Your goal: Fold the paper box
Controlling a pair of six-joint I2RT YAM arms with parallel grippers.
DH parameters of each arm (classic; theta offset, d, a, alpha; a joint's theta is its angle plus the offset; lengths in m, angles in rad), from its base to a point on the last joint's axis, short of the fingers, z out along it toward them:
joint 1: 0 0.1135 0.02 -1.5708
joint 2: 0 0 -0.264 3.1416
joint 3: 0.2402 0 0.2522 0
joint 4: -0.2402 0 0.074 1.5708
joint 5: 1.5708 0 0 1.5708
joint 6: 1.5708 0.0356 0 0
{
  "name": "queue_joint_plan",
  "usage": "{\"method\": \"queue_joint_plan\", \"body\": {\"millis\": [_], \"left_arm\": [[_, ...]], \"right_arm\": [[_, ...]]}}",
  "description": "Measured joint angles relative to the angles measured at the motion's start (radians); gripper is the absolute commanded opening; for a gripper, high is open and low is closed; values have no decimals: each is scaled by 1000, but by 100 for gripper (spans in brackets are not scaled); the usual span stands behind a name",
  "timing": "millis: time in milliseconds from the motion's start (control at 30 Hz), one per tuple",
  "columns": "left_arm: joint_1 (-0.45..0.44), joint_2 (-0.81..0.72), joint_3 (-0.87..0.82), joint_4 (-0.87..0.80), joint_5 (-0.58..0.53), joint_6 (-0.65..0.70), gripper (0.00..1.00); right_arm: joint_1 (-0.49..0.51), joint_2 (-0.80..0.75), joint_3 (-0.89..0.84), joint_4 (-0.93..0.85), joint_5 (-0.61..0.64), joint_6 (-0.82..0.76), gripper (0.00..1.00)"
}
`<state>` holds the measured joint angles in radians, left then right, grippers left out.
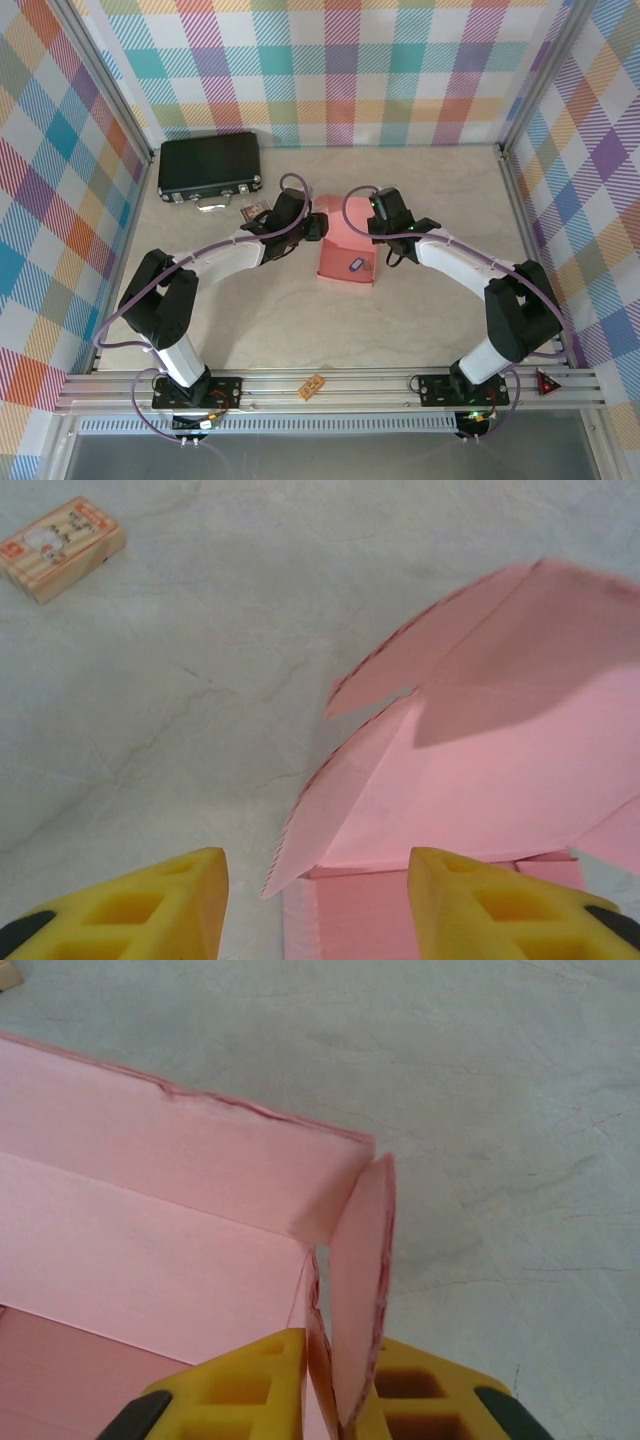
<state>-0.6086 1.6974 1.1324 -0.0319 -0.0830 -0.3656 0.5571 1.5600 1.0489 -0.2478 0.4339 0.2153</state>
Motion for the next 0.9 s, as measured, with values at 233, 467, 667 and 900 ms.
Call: {"method": "queue_joint_plan", "body": {"millis": [233, 467, 667, 900], "left_arm": [[72, 14, 107, -94, 119, 126, 60], [123, 83, 187, -175, 267, 254, 63], [141, 137, 221, -227, 375, 318, 62], [142, 165, 264, -278, 405, 359, 57]], "right_arm": [[-1, 0, 31, -47, -27, -53, 31], [-26, 0, 88, -114, -118, -79, 45], [-68, 0, 112, -167, -213, -97, 51], [-135, 5, 116, -214, -317, -109, 52]]}}
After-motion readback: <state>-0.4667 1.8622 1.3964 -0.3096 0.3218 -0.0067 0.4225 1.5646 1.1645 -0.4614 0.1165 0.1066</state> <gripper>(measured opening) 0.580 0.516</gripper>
